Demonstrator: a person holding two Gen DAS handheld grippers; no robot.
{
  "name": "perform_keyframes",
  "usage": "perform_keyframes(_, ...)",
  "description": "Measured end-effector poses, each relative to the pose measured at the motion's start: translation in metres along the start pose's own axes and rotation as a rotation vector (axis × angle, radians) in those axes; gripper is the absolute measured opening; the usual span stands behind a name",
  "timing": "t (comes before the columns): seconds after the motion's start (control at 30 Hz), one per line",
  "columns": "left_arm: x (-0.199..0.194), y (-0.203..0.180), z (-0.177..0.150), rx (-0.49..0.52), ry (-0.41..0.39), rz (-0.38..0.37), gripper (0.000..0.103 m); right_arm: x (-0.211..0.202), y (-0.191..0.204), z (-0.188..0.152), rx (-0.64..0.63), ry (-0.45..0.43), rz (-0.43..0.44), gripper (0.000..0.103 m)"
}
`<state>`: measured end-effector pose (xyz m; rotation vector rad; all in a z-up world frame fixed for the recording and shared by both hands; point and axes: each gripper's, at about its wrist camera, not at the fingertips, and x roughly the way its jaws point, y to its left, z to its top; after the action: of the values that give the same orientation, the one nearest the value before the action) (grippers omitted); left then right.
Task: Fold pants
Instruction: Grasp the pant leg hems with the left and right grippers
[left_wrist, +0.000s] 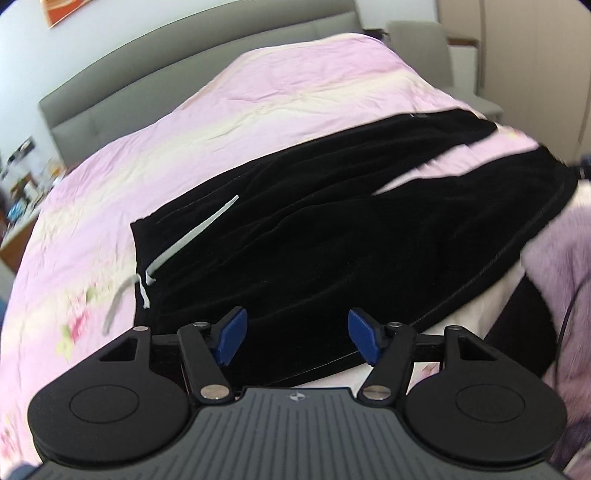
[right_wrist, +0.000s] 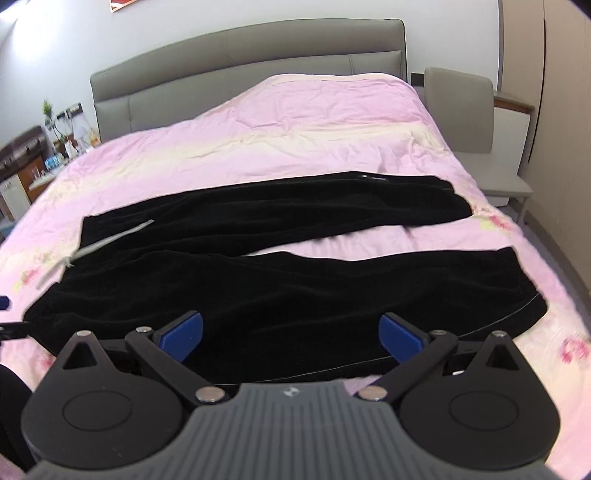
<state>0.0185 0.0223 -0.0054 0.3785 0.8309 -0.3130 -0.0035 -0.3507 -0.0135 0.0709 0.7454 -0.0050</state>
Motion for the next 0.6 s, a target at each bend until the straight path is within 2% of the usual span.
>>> perform_keyframes(0.07,0.002,0.012,-0.003,0.083,0.028,-0.005,0.075,0.006,-0.016,0.009,-0.030,0.013,-0.010,0.091)
perform_keyframes(0.17,0.011,0.034,-0.008,0.185,0.091,-0.018,0.075,0.017,-0.049,0.022,-0.053,0.055,0.021,0.080)
perform_keyframes(0.2,0.015,0.041,-0.011,0.224,0.110,-0.019,0.075,0.021,-0.059,0.026,-0.060,0.066,0.027,0.080)
perform_keyframes(0.23,0.021,0.048,-0.015,0.263,0.134,-0.023,0.075,0.026,-0.070,0.031,-0.075,0.080,0.015,0.080)
perform_keyframes(0.3,0.037,0.063,-0.021,0.327,0.189,-0.019,0.075,0.037,-0.089,0.038,-0.116,0.110,-0.031,0.072)
perform_keyframes(0.47,0.090,0.087,-0.036,0.434,0.348,-0.076,0.075,0.069,-0.133,0.046,-0.202,0.218,-0.080,0.070)
perform_keyframes(0.6,0.137,0.078,-0.054,0.565,0.452,-0.086,0.075,0.095,-0.161,0.035,-0.264,0.300,-0.087,0.070)
